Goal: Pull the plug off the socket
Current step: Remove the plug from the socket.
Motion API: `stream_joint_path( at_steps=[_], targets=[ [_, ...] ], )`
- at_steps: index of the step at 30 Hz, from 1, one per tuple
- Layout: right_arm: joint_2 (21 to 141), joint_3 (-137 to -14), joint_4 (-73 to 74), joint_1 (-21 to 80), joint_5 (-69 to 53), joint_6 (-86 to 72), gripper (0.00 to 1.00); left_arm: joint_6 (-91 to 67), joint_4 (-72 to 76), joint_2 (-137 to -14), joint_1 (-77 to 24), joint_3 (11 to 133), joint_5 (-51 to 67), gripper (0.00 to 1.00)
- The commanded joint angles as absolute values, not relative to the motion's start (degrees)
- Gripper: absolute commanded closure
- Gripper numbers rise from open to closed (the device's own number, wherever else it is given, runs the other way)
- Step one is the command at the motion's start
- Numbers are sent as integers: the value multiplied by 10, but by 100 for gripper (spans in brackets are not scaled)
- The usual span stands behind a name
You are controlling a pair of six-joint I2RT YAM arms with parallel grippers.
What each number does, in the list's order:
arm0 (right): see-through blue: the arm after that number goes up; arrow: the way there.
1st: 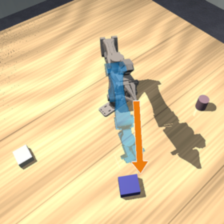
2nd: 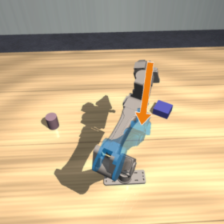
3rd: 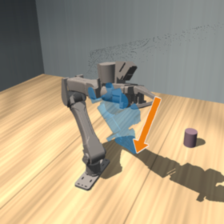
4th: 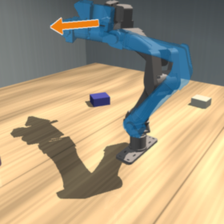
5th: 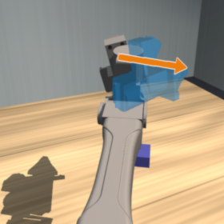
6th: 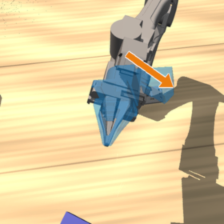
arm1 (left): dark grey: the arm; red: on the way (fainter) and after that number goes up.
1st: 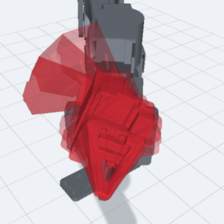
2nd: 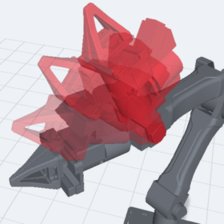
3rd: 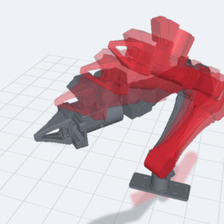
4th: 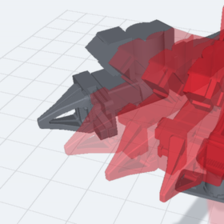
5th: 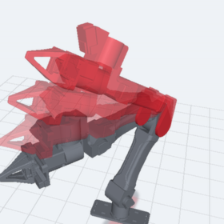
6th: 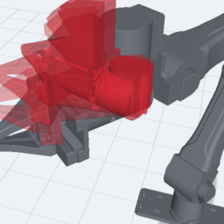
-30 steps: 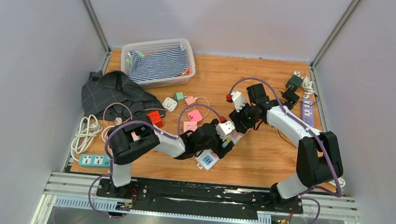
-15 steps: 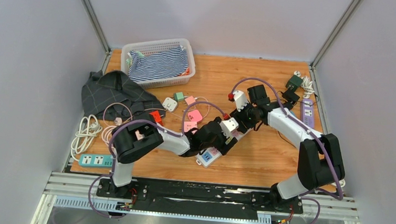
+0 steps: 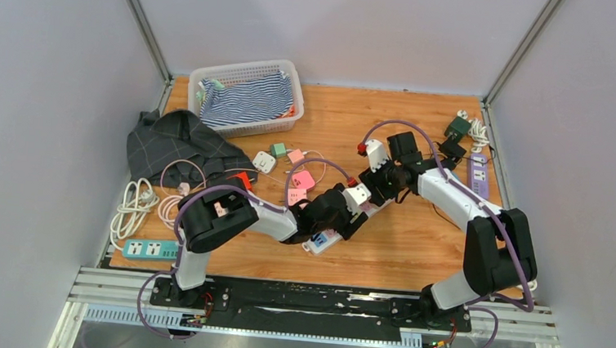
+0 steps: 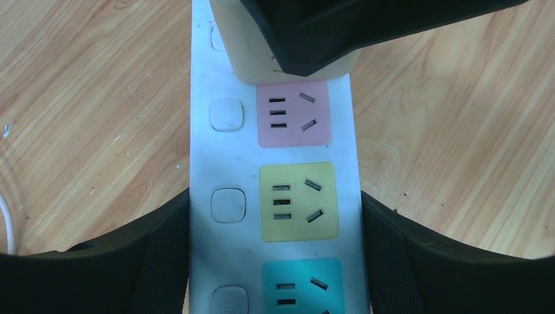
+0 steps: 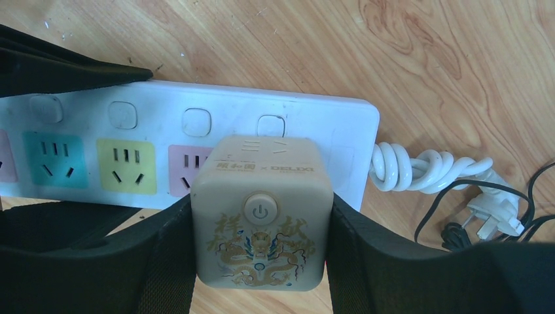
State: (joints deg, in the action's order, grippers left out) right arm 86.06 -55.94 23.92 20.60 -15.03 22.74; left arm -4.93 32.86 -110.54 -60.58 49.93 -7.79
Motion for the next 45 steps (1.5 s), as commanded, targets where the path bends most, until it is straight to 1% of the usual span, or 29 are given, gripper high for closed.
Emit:
stream_joint_path(
  at_steps=[1, 3, 5, 9, 11, 13, 15, 17, 19, 21, 26, 28, 30, 34, 37, 39, 41, 45],
  targets=[
    [855, -552, 247, 224, -241, 229, 100, -29, 299, -1130, -610, 508, -71, 85],
    [856, -552, 247, 243, -253, 225, 100, -29, 297, -1132, -609, 510, -69, 95],
    [860, -553, 245, 267, -237, 226, 100, -29, 296, -1133, -609, 511, -69, 100],
    [868, -553, 230, 282, -144, 222, 100, -29, 295, -1133, -609, 512, -68, 100],
    [863, -549, 218, 268, -92, 218, 100, -29, 295, -1133, -609, 512, -68, 100],
    [854, -547, 214, 235, -77, 216, 100, -28, 295, -1132, -609, 511, -67, 100],
    [850, -544, 220, 201, -94, 221, 100, -27, 295, -1133, -610, 511, -64, 100],
    [849, -545, 236, 179, -153, 231, 100, -27, 295, -1133, -609, 512, -62, 100],
    [851, -548, 255, 182, -226, 249, 100, -27, 295, -1133, -610, 512, -60, 100],
    [855, -553, 269, 212, -265, 266, 100, -27, 295, -1133, -610, 512, -60, 100],
    [841, -549, 280, 316, -300, 306, 100, -27, 295, -1132, -609, 511, -61, 100],
    [839, -552, 278, 325, -289, 302, 100, -28, 295, -1132, -609, 511, -63, 100],
    [845, -552, 271, 312, -248, 296, 100, -28, 295, -1132, -609, 511, -64, 100],
    [855, -555, 255, 247, -151, 270, 100, -28, 295, -1132, -609, 510, -65, 100],
    [848, -551, 248, 204, -130, 258, 100, -28, 295, -1131, -609, 510, -65, 100],
    [838, -544, 251, 200, -167, 263, 100, -29, 295, -1131, -609, 510, -65, 100],
    [831, -544, 265, 210, -248, 281, 100, -29, 295, -1131, -609, 510, -65, 100],
    [826, -550, 300, 268, -330, 322, 100, -29, 295, -1131, -609, 510, -66, 100]
  ],
)
